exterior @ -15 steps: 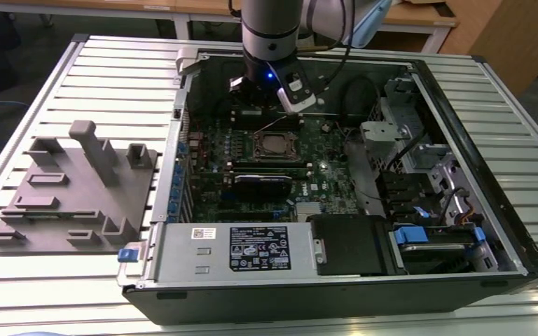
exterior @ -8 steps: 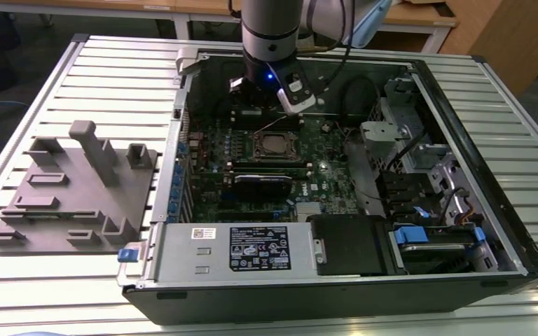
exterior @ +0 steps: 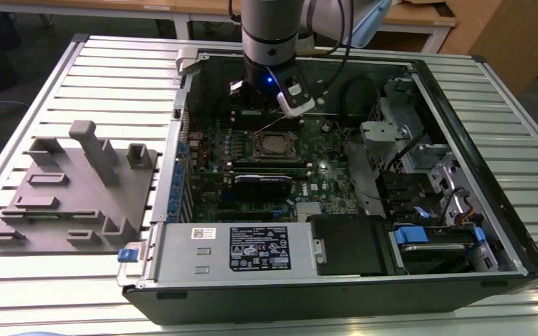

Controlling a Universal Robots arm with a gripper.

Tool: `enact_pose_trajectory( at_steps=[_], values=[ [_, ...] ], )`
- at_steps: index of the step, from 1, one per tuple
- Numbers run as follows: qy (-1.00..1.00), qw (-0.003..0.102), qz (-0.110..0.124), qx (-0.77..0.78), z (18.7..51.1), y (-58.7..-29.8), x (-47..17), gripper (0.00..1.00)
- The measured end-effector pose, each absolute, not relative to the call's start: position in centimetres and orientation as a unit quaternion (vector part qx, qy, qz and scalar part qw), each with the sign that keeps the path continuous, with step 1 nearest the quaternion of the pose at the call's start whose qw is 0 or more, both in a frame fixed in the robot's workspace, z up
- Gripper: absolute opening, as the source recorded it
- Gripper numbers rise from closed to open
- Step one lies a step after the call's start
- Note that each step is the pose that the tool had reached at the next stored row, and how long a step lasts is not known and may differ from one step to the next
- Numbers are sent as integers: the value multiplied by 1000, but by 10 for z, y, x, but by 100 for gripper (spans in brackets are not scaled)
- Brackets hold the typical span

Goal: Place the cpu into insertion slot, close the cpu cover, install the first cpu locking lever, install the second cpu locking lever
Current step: 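Install the first cpu locking lever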

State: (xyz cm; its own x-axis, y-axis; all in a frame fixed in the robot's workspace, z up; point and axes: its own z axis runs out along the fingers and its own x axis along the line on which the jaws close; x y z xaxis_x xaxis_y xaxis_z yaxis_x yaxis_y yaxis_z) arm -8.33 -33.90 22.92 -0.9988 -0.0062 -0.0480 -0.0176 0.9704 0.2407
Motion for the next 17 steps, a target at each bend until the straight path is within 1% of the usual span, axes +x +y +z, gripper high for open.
enact_pose_trajectory(
  at_steps=[6,9,17],
  values=[
    [993,24,120,-6,229,-339,-83,10],
    [994,24,109,-6,229,-339,-83,10],
    [994,24,109,-6,229,-338,-81,10]
  ],
)
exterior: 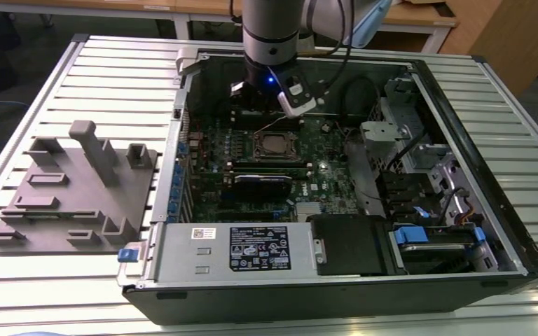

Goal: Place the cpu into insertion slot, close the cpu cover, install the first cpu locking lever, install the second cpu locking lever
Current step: 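Install the first cpu locking lever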

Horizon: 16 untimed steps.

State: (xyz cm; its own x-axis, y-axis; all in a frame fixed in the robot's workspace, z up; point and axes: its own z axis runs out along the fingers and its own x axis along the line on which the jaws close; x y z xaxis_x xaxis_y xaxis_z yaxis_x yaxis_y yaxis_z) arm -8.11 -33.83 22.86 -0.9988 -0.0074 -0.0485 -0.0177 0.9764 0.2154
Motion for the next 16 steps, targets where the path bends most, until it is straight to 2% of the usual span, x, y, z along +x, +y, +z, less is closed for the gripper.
enact_pose_trajectory(
  at_steps=[16],
  values=[
    [994,24,109,-6,227,-331,-75,10]
  ],
)
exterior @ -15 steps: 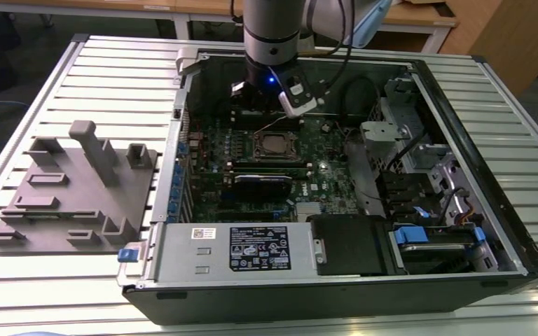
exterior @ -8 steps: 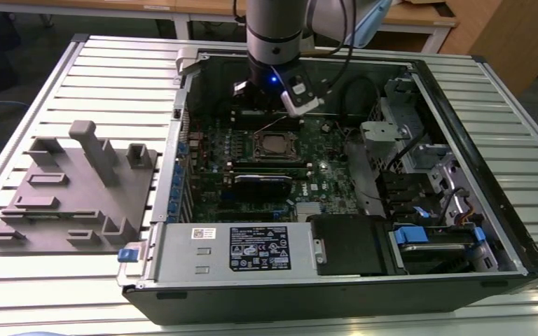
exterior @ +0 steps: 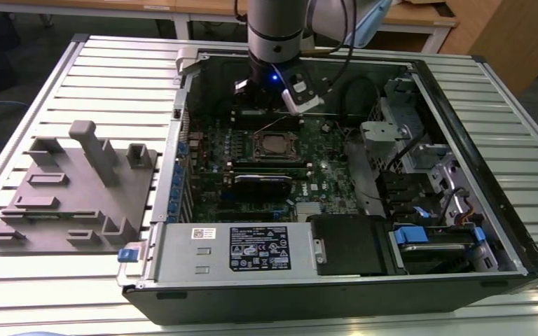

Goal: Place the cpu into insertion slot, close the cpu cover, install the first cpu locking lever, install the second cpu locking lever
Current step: 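Install the first cpu locking lever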

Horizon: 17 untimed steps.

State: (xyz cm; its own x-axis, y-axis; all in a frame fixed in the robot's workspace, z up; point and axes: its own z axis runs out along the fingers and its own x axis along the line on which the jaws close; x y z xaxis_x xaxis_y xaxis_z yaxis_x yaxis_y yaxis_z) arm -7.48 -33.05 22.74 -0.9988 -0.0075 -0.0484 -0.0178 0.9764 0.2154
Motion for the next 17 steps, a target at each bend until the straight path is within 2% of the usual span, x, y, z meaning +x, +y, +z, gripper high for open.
enact_pose_trajectory(
  at_steps=[17],
  values=[
    [994,24,109,-6,225,-329,-69,10]
  ],
)
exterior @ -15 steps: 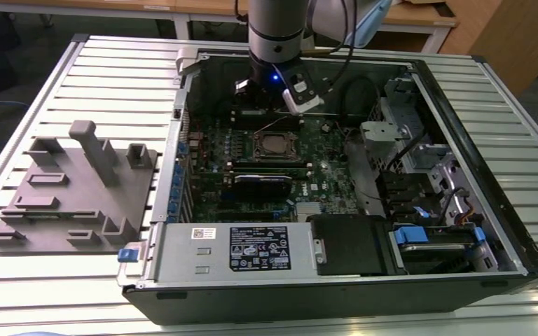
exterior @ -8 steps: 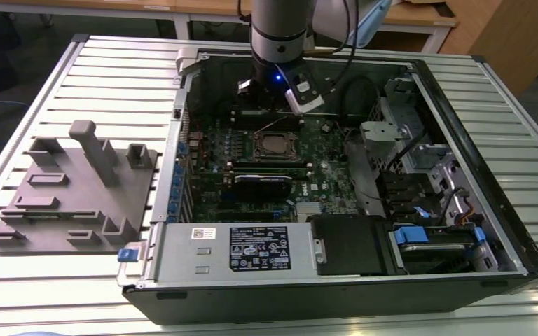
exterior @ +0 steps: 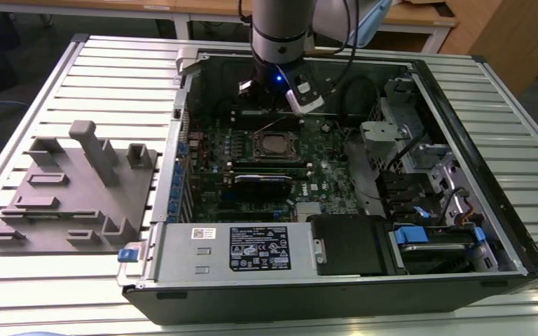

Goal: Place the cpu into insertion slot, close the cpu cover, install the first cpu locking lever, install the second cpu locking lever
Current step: 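Install the first cpu locking lever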

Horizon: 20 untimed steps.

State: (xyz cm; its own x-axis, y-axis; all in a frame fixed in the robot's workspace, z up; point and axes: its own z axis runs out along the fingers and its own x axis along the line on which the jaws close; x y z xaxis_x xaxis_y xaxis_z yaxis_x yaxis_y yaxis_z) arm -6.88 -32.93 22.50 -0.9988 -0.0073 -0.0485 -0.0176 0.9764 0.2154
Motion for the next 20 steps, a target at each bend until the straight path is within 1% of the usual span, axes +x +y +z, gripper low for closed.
enact_pose_trajectory(
  at_steps=[20],
  values=[
    [994,24,108,-2,216,-329,-59,10]
  ],
)
